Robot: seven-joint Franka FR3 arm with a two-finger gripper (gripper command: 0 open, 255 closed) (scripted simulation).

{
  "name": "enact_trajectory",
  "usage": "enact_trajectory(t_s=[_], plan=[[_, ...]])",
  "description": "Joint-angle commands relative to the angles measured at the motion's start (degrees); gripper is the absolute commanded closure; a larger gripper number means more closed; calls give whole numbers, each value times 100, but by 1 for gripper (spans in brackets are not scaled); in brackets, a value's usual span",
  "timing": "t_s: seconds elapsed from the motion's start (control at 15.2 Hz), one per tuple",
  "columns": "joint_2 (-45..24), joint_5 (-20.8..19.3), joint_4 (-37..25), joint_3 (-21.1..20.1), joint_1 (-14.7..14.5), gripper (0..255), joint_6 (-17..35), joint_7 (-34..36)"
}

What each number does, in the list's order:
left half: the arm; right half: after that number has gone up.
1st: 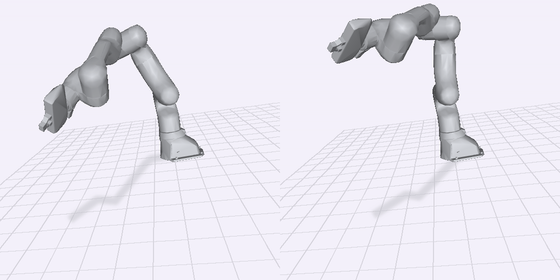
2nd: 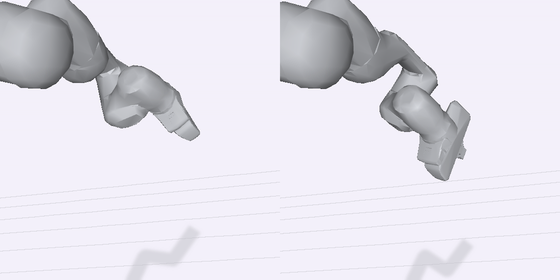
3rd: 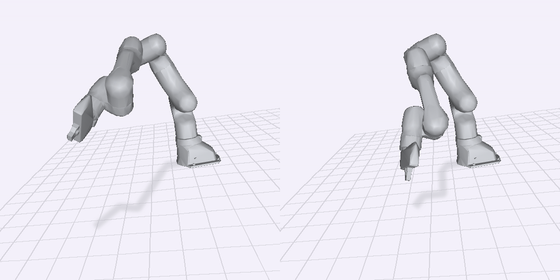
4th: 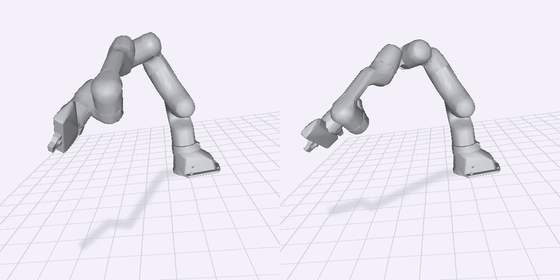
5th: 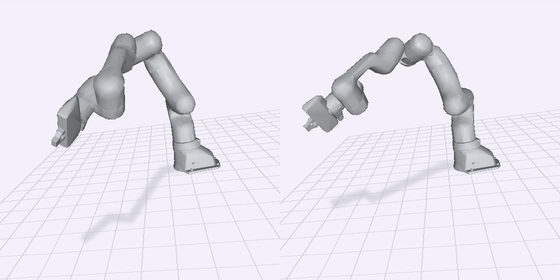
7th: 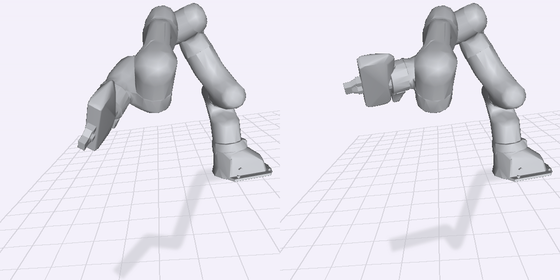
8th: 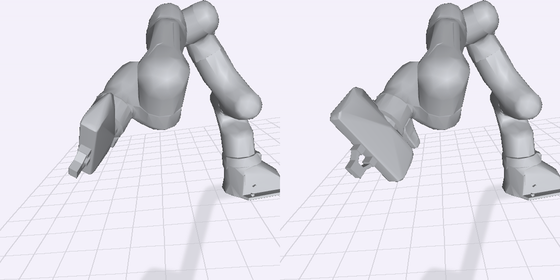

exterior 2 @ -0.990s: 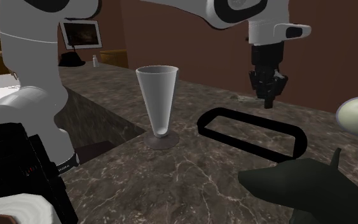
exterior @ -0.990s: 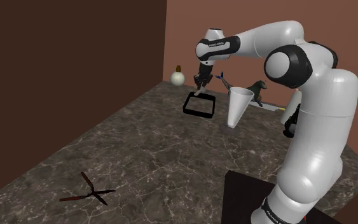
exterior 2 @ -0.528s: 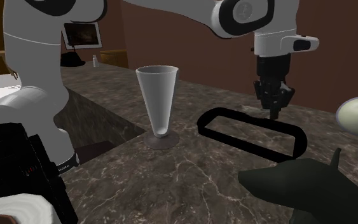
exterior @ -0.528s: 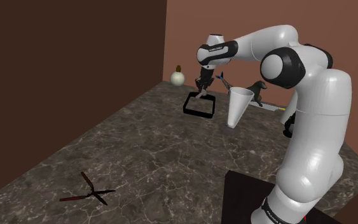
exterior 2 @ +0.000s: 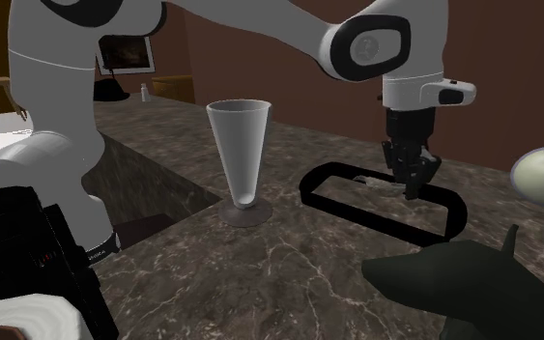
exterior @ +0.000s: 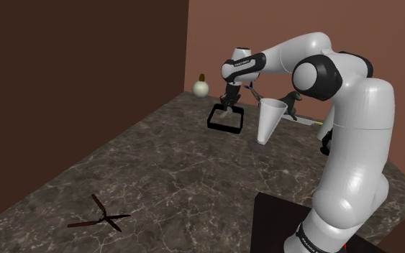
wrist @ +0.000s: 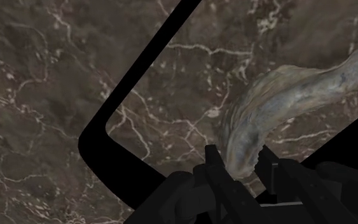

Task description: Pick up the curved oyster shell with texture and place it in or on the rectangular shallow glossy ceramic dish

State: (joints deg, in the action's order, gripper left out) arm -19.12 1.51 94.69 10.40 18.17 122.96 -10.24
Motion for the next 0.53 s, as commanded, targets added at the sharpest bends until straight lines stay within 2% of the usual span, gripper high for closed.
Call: enact_trajectory(t_s=[0.0,0.33,0.4,0.46], plan=[[-6,0,27,-3,-5,255,36,7],[-6,0,27,-3,-5,255,36,7],[-6,0,27,-3,-5,0,36,7],[-6,0,27,-3,-5,0,36,7]])
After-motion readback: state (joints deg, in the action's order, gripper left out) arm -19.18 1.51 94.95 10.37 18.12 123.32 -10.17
